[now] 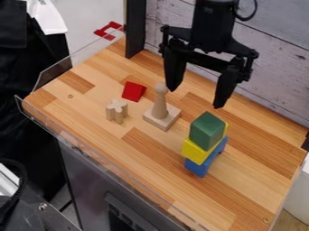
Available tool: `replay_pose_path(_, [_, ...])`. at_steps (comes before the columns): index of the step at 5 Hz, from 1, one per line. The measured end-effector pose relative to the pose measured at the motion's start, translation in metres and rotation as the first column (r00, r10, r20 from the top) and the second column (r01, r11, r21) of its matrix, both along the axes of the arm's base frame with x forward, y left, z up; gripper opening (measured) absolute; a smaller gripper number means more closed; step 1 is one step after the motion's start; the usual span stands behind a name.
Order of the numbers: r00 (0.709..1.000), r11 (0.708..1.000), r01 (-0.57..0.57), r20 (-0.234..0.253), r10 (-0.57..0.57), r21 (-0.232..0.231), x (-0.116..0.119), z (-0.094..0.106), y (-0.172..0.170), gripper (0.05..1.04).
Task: Move the cube on the left of table
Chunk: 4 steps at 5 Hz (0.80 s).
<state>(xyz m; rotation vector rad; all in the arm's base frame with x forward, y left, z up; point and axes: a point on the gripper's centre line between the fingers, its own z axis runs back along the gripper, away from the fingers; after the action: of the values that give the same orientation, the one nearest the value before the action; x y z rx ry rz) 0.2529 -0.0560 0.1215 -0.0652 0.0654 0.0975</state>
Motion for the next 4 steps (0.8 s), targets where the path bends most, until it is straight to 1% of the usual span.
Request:
replay_pose_path(1, [1.000,1.000,-0.004,-0.031,0.004,0.004,-0.003,-0.008,0.001,0.999])
replay_pose_path(2, [0.999,0.999,0.014,-0.049,-0.016,-0.032,-0.008,-0.012,-0.004,0.999])
replay_pose_path(3, [0.998,0.999,0.034,-0.056,-0.036,-0.033,-0.012,-0.015,-0.007,0.999])
replay_pose_path(4, [0.996,0.997,0.062,-0.060,-0.065,-0.038,-0.016,-0.017,-0.017,0.999])
